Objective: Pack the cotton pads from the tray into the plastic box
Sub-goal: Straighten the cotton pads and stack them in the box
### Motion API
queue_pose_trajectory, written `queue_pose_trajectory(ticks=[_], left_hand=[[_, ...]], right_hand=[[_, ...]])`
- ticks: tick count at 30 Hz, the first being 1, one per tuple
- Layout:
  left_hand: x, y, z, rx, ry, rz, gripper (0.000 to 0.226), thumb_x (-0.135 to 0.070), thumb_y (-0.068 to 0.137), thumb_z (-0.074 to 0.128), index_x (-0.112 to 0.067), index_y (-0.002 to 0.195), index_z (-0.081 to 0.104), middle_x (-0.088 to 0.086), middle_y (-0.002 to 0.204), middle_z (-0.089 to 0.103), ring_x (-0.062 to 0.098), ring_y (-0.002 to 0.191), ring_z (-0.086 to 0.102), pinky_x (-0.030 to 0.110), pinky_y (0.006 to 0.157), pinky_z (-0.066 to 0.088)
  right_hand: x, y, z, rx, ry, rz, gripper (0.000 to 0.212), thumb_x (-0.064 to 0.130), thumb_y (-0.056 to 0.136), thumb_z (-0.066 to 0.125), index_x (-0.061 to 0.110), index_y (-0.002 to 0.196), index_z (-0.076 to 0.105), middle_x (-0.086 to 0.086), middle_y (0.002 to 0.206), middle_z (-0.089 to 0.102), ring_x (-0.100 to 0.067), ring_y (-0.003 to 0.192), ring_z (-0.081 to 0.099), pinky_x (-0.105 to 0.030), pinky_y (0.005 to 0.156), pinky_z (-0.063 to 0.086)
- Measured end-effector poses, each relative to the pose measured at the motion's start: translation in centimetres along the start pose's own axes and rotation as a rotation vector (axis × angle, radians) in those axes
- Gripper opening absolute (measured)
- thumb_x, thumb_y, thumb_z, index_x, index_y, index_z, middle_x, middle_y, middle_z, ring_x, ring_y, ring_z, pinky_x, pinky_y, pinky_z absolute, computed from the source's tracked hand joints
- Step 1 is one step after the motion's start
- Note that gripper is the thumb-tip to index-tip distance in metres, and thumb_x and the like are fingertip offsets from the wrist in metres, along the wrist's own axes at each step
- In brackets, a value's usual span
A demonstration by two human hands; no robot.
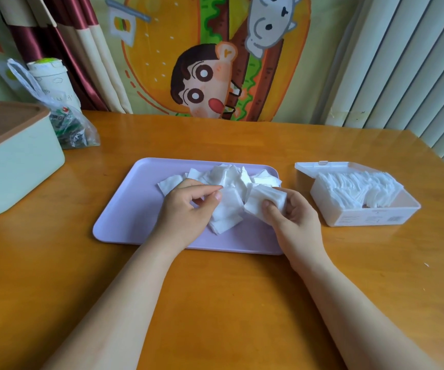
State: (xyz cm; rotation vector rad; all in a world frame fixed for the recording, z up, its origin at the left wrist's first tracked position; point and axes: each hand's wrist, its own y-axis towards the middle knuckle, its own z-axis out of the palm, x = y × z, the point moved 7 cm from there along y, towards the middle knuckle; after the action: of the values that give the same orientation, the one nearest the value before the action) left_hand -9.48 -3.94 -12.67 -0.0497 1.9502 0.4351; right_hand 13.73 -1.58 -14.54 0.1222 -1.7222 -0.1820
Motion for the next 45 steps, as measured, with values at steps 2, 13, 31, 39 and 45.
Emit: queue_pose_trajectory(ticks=[2,13,31,39,45], left_hand=[[-0.2,0.1,-0.6,-0.051,-0.035,-0.004,0.016,-0.02,0.099,0.07,-0.025,0.11,0.081,-0.012,0.099,0.075,0.001,0.087,0.066,0.009,0.076,0.048],[0.4,0.0,0.8,0.129,-0.375,-0.202,0.026,-0.011,0.098,0.062,-0.022,0.119,0.074,-0.001,0.111,0.078,0.021,0.105,0.072,0.038,0.093,0.056],[-0.8,-1.3,3.2,0.208,-0.417,-0.184,0.027,-0.007,0.086,0.083,-0.022,0.107,0.075,0.011,0.096,0.076,0.016,0.082,0.067,0.036,0.072,0.058],[-1.0,-1.1,2.9,0.22,-0.53,-0.207,0.023,-0.011,0.09,0.078,-0.022,0.11,0.072,0.013,0.106,0.074,0.024,0.082,0.064,0.028,0.052,0.047],[0.2,-1.1,3.0,0.195,-0.448,-0.282,0.024,-0.015,0.095,0.075,-0.029,0.114,0.074,0.001,0.087,0.062,0.014,0.077,0.055,0.022,0.059,0.044]], right_hand=[[0.0,0.1,0.0,-0.003,0.011,-0.002,0.017,0.02,0.099,0.071,0.036,0.105,0.07,0.011,0.101,0.079,-0.011,0.096,0.074,-0.039,0.089,0.058],[-0.3,0.4,0.0,0.044,0.108,0.049,0.018,0.02,0.1,0.073,0.028,0.115,0.071,0.002,0.105,0.081,-0.019,0.103,0.076,-0.044,0.095,0.059],[0.9,-0.5,1.7,0.352,0.218,0.115,0.024,0.007,0.103,0.065,0.005,0.127,0.07,-0.013,0.113,0.08,-0.029,0.109,0.077,-0.039,0.097,0.061],[0.0,-0.1,1.1,0.219,0.278,0.165,0.024,0.008,0.1,0.07,0.004,0.124,0.07,-0.013,0.111,0.081,-0.03,0.107,0.078,-0.05,0.102,0.059],[-0.2,0.0,1.2,0.214,0.276,0.167,0.021,0.007,0.1,0.07,0.004,0.121,0.071,-0.014,0.111,0.081,-0.031,0.108,0.077,-0.05,0.101,0.059]])
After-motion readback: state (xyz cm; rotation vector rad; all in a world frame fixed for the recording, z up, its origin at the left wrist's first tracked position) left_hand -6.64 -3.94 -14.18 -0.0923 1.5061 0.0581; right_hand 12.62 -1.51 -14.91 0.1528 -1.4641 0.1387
